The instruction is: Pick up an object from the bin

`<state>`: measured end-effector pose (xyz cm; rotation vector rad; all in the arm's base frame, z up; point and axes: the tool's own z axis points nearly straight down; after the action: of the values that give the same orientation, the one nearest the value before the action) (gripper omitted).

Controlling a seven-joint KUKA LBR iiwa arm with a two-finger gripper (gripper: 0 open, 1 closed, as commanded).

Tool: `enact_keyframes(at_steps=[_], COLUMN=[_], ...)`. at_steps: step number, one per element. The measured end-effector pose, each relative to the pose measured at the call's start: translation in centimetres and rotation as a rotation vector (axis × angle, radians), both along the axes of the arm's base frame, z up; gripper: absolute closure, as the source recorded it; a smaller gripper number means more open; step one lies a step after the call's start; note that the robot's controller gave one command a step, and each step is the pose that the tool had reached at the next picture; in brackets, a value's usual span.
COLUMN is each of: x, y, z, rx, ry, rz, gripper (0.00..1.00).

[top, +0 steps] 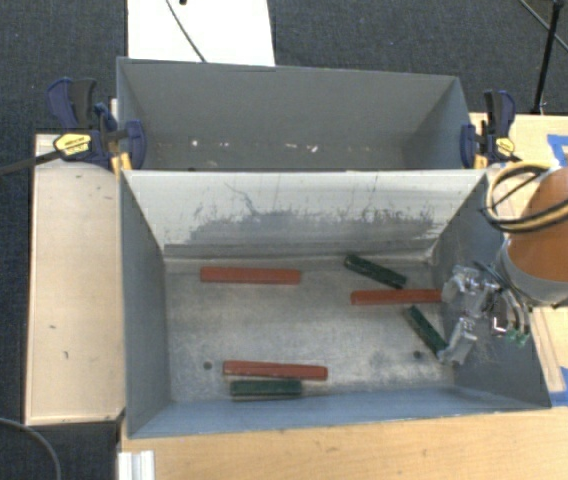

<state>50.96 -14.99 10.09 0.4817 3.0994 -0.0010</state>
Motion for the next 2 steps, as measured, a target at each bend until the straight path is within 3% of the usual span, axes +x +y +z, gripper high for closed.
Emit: enact_keyframes(at_steps=[1, 2], x=[-1.7, -2.8], y=[-0.3, 0.9], z=[0.6, -3.2], rx=[0.002, 0.006], ry=[0.004, 0.005], rz=[-0.239, -0.298], gripper=[0.0, 0.0])
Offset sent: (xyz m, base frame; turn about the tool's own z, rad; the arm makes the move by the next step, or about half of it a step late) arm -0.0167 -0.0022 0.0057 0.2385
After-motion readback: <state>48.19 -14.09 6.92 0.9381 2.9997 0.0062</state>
